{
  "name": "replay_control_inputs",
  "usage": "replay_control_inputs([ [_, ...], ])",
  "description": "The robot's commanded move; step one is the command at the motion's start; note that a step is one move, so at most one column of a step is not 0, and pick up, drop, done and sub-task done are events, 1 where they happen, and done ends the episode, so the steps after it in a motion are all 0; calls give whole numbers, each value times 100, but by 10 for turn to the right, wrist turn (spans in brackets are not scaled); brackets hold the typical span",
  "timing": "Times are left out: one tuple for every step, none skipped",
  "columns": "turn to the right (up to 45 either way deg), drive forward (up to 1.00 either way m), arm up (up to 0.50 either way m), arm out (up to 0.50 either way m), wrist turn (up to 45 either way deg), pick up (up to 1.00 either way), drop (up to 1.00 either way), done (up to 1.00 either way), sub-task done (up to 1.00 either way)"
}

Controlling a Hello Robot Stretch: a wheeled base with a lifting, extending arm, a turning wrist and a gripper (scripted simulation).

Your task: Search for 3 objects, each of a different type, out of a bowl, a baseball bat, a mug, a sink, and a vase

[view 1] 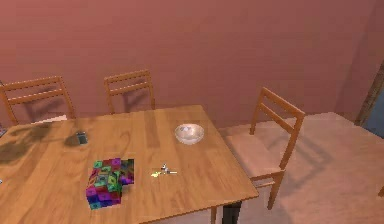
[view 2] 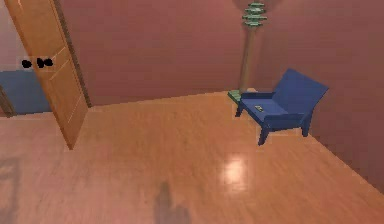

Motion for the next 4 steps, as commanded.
replay_control_inputs([
  [0,0,0,0,0,0,0,0,100],
  [-450,0,0,0,0,0,0,0,0],
  [-450,0,0,0,0,0,0,0,0],
  [-240,0,0,0,0,0,0,0,0],
])
